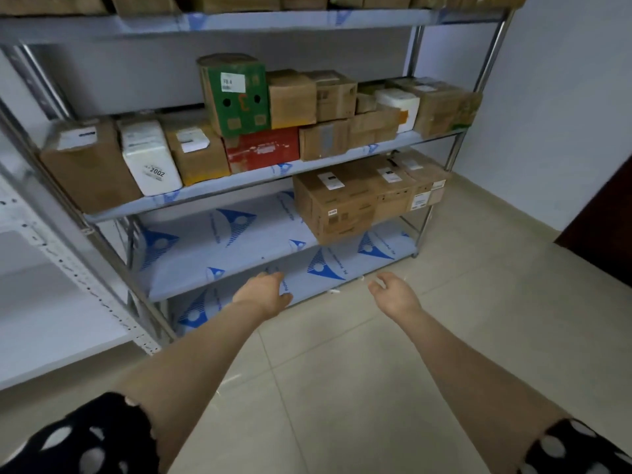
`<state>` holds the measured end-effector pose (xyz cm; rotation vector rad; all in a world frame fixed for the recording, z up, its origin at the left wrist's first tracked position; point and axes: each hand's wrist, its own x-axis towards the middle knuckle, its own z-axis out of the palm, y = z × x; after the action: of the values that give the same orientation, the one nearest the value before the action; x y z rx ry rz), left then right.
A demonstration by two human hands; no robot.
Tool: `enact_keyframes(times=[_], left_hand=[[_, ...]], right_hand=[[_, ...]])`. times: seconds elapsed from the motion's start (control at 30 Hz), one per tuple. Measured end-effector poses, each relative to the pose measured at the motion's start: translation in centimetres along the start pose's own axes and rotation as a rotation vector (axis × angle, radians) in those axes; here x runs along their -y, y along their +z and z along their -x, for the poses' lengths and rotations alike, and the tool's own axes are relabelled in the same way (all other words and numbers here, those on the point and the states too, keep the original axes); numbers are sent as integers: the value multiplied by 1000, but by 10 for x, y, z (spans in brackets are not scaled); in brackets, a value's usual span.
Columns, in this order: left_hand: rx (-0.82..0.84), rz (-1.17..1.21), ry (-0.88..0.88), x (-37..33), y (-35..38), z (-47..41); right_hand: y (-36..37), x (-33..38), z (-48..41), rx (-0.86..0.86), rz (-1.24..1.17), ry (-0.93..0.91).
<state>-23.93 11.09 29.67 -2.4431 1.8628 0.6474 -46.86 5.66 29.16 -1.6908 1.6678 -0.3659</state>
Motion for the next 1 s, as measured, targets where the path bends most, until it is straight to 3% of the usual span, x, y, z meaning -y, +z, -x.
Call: enact_keyframes(times=[0.43, 0.63, 1.0], left_hand=[[47, 21, 1, -78, -15, -302], [119, 61, -77, -101, -15, -419], [52, 469, -562, -120, 14, -555]], right_hand=[[-37, -10, -317, 49, 36, 28], [-44, -2, -444, 115, 119, 38], [-38, -13, -630, 209, 72, 53]])
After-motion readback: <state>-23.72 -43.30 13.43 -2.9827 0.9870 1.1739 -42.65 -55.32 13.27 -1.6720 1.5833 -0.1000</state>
